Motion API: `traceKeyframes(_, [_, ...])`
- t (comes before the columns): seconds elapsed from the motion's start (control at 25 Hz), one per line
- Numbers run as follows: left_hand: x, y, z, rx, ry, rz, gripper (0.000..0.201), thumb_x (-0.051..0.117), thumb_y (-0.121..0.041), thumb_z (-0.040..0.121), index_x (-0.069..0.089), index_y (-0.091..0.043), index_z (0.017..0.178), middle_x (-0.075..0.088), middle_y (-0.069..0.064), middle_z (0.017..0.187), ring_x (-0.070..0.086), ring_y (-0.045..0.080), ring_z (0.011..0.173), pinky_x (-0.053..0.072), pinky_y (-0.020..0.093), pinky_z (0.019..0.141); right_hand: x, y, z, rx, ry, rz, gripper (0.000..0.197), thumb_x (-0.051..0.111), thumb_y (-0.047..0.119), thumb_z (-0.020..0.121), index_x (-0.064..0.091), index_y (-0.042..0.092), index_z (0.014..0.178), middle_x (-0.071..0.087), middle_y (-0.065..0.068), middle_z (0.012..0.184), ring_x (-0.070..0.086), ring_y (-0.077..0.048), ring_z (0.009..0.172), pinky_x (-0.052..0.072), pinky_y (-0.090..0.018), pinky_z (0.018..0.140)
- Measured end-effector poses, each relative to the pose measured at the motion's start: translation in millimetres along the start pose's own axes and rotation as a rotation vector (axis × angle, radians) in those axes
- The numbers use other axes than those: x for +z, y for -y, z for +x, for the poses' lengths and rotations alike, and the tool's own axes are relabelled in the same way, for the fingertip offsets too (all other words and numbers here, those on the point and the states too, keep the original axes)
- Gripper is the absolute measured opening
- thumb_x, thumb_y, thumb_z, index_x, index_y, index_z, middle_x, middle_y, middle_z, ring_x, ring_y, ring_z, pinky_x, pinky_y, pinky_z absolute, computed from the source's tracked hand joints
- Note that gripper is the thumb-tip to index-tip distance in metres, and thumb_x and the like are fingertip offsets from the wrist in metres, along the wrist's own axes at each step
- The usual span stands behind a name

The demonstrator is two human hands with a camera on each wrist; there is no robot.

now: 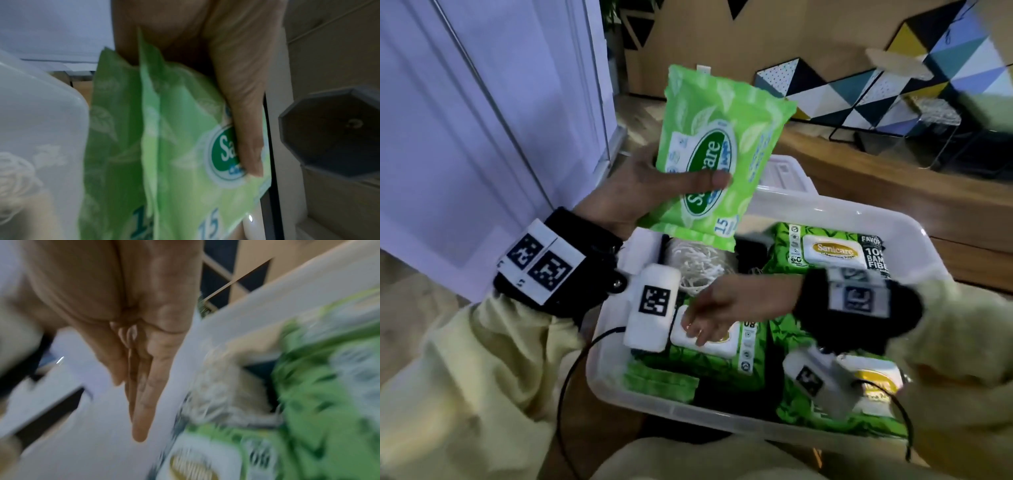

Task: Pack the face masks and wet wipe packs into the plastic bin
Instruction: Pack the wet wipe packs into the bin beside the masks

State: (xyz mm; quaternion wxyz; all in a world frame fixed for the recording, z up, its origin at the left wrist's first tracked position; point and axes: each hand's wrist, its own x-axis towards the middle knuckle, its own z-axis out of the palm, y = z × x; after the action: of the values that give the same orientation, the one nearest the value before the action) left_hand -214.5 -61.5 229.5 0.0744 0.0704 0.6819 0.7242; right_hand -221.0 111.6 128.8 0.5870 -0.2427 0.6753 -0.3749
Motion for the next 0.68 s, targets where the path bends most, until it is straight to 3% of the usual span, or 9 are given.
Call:
traceKeyframes(0.12, [8.4,8.6,-0.5,-0.073,0.107,0.131,0.04,0.082,-0.018,0.056,0.068,-0.022,0.093,0.075,-0.006,0.088,0.071,0.011,0.08,0.057,0.024,0.066,-40.4,27.4,-82.8,-0.232,-0.297,0.387,0.034,0.042,0.0,0.086,0.049,-0.011,0.117,0.066,-0.027,0.105,0.068,-0.032,0.091,0.057,-0.034,0.081])
traceKeyframes(0.2, [20.2,19.1,3.7,-0.139,0.201,0.203,0.034,0.082,-0.015,0.062,0.069,-0.023,0.092,0.075,-0.007,0.087,0.071,0.009,0.079,0.056,0.021,0.066,-56.0,30.6,-108.8,-0.334,-0.442,0.634,0.056,0.054,0.019,0.08,0.045,-0.006,0.129,0.066,-0.022,0.11,0.068,-0.03,0.094,0.058,-0.036,0.078])
traceKeyframes(0.24, [27.2,22.9,3.4,-0.168,0.239,0.236,0.027,0.079,-0.013,0.068,0.069,-0.023,0.091,0.075,-0.009,0.082,0.07,0.006,0.075,0.055,0.018,0.064,-54.1,33.0,-115.8,-0.373,-0.432,0.658,0.069,0.064,0.033,0.074,0.045,0.0,0.132,0.068,-0.015,0.11,0.068,-0.026,0.094,0.059,-0.036,0.076])
traceKeyframes(0.32, [39.1,32.2,1.1,-0.213,0.286,0.349,0.022,0.077,-0.016,0.072,0.07,-0.022,0.092,0.074,-0.012,0.082,0.068,0.001,0.075,0.052,0.015,0.068,-46.1,35.6,-122.8,-0.321,-0.415,0.427,0.078,0.076,0.048,0.062,0.051,0.012,0.126,0.069,-0.003,0.109,0.067,-0.018,0.097,0.058,-0.032,0.077])
traceKeyframes(0.44, [45.1,48.9,-2.5,-0.233,0.338,0.463,0.042,0.08,-0.025,0.071,0.067,-0.017,0.111,0.072,-0.004,0.105,0.066,0.008,0.097,0.049,0.024,0.087,-30.6,34.4,-111.5,-0.172,-0.469,-0.225,0.042,0.077,0.02,0.074,0.058,0.02,0.111,0.07,0.006,0.106,0.066,-0.004,0.096,0.052,-0.018,0.082])
traceKeyframes(0.56, [37.1,54.6,-0.7,-0.245,0.449,0.688,0.077,0.085,-0.052,0.055,0.057,-0.017,0.118,0.068,-0.001,0.111,0.065,0.016,0.102,0.052,0.036,0.09,-15.4,33.4,-108.5,-0.157,-0.542,-0.356,0.027,0.078,0.01,0.072,0.064,0.02,0.093,0.071,0.015,0.091,0.065,0.006,0.076,0.047,-0.006,0.07])
traceKeyframes(0.64, [25.7,42.9,5.4,-0.258,0.549,0.949,0.075,0.086,-0.047,0.056,0.052,-0.015,0.115,0.067,0.0,0.109,0.064,0.015,0.098,0.051,0.034,0.089,-1.0,27.3,-113.6,-0.079,-0.488,-0.479,0.023,0.079,0.014,0.072,0.06,0.02,0.083,0.065,0.023,0.078,0.061,0.012,0.064,0.043,-0.005,0.059])
traceKeyframes(0.68, [20.7,36.0,11.5,-0.232,0.547,1.04,0.064,0.085,-0.037,0.062,0.053,-0.014,0.112,0.068,0.0,0.108,0.063,0.015,0.096,0.05,0.029,0.087,5.2,21.7,-113.6,-0.011,-0.431,-0.588,0.022,0.079,0.021,0.073,0.061,0.016,0.084,0.067,0.016,0.076,0.062,0.006,0.064,0.047,-0.012,0.058])
